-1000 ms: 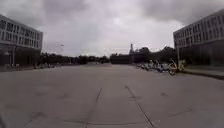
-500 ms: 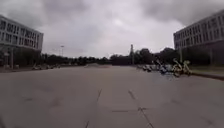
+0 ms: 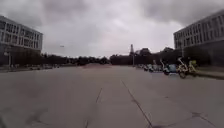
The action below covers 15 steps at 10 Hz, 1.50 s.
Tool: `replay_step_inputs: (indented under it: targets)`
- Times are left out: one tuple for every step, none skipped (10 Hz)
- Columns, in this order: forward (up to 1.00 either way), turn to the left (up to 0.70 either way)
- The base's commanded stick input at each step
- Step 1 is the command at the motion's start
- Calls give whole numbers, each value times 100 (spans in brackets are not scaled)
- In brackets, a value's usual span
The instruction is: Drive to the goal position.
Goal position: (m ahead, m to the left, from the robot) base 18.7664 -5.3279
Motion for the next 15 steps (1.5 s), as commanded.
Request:
replay_step_inputs:
  targets:
    - [85,-17]
    - [85,-15]
    - [85,-14]
    - [85,-12]
    - [85,-5]
    - [85,4]
    - [85,3]
    - [85,2]
    - [85,-6]
    - [85,-8]
    - [85,-10]
    - [85,-13]
    - [85,-13]
    - [85,-12]
    - [85,-12]
